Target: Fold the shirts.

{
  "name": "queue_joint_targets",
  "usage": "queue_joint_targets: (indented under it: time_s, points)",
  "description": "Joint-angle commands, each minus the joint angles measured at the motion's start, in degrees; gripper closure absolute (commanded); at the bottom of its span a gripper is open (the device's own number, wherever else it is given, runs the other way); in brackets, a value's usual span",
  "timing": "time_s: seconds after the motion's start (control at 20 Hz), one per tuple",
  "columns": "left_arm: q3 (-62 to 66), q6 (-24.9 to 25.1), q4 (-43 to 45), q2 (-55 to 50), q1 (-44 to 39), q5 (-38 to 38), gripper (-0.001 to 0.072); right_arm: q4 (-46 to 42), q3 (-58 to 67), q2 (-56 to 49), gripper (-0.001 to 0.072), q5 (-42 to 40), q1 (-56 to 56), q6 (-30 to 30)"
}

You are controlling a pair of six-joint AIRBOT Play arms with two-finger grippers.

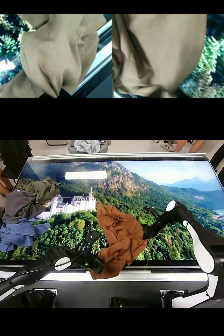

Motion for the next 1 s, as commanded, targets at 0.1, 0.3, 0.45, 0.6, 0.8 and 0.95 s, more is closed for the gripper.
queue_joint_targets:
  time_s: [0.1,0.3,0.45,0.6,0.8,0.95]
  points:
    - [6.91,0.0,3.61,2.19,1.75,-6.75,0.0684,-0.48,3.45,4.59,0.0671,3.1,-0.24,-6.93]
    - [27.17,-10.43,29.7,12.68,6.8,-17.75,0.0684,-12.15,19.74,23.67,0.067,-0.48,-0.24,-7.02]
    - [44.92,-13.77,35.6,20.11,14.23,-18.29,0.0684,-22.6,31.67,41.4,0.067,-9.94,-0.24,-1.07]
    - [54.58,-14.16,35.41,24.92,18.56,-17.62,0.0685,-24.92,33.62,55.28,0.0671,-17.0,-0.24,2.14]
    - [56.52,-13.07,33.75,26.88,18.58,-14.69,0.0685,-24.9,33.62,61.13,0.067,-14.82,-0.24,4.94]
    - [56.5,-11.82,33.46,25.9,18.58,-13.38,0.0685,-24.98,33.81,61.16,0.067,-14.25,-0.24,5.11]
